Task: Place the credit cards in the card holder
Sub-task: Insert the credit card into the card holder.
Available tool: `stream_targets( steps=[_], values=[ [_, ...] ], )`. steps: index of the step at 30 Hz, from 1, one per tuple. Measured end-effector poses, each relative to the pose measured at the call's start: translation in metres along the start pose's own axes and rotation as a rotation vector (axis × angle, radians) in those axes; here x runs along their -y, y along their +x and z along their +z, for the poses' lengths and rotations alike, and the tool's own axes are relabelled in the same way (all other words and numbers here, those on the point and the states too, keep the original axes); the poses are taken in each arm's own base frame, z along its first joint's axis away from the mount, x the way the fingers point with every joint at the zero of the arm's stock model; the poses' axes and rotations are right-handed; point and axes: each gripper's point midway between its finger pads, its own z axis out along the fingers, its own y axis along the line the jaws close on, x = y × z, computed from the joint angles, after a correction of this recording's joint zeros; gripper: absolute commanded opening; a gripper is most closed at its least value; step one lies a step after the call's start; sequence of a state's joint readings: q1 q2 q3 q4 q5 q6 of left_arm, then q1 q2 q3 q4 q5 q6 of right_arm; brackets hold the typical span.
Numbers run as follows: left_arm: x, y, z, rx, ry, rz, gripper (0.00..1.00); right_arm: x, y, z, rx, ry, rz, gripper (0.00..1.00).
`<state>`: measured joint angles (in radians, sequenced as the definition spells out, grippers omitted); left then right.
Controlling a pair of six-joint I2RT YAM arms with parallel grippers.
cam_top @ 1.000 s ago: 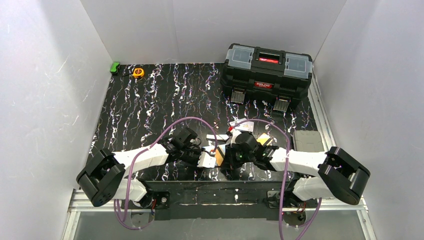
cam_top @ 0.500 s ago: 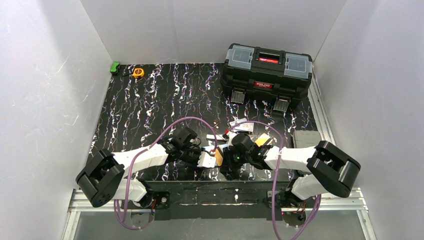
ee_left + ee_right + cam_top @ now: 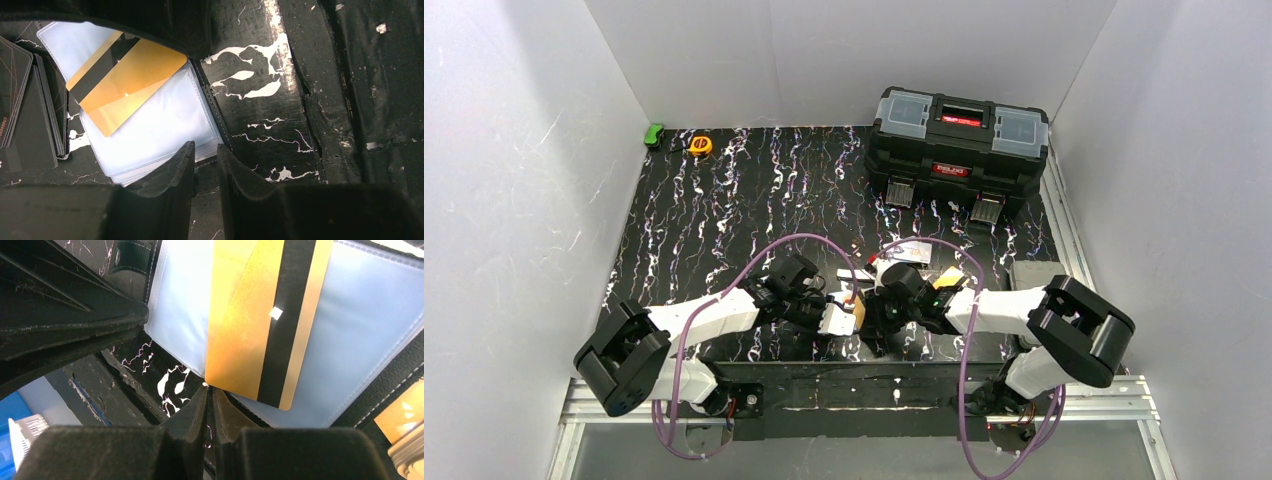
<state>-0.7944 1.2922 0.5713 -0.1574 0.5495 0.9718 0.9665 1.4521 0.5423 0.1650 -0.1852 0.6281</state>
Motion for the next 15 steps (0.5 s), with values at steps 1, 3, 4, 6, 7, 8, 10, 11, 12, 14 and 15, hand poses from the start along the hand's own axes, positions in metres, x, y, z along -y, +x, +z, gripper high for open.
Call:
stream_targets(
  steps=[1, 3, 4, 6, 7, 8, 10, 11, 12, 14, 15],
  values=[
    [0.0, 0.0, 0.0, 0.001, 0.001, 0.001, 0.22, 0.0, -0.001, 0.001, 0.001, 0.001, 0.0, 0.15],
    [0.0, -0.001, 0.0, 0.005, 0.003, 0.003, 0.22, -0.001, -0.003, 0.003, 0.006, -0.001, -0.001, 0.15],
    [0.001, -0.001, 0.0, 0.006, 0.005, 0.004, 0.22, -0.001, -0.005, 0.003, 0.01, 0.0, -0.002, 0.15],
    [0.001, -0.002, 0.0, 0.011, 0.008, 0.005, 0.22, -0.002, -0.008, 0.005, 0.017, 0.0, -0.004, 0.15],
    [0.002, -0.002, 0.0, 0.014, 0.01, 0.005, 0.22, -0.003, -0.009, 0.005, 0.02, 0.0, -0.004, 0.16],
    [0.002, -0.003, 0.001, 0.015, 0.011, 0.005, 0.22, -0.004, -0.012, 0.005, 0.026, -0.001, -0.006, 0.18],
    [0.002, -0.003, 0.001, 0.017, 0.012, 0.006, 0.22, -0.008, -0.017, 0.005, 0.037, -0.008, -0.009, 0.28],
    [0.003, -0.003, 0.001, 0.018, 0.013, 0.007, 0.22, -0.01, -0.021, 0.006, 0.045, -0.015, -0.01, 0.31],
    [0.003, -0.003, 0.001, 0.018, 0.013, 0.007, 0.22, -0.013, -0.025, 0.006, 0.052, -0.021, -0.01, 0.34],
    [0.003, -0.004, 0.0, 0.021, 0.014, 0.011, 0.21, -0.018, -0.03, 0.008, 0.061, -0.035, -0.013, 0.41],
    [0.003, -0.004, 0.0, 0.022, 0.014, 0.012, 0.21, -0.02, -0.032, 0.008, 0.065, -0.042, -0.013, 0.44]
  ],
)
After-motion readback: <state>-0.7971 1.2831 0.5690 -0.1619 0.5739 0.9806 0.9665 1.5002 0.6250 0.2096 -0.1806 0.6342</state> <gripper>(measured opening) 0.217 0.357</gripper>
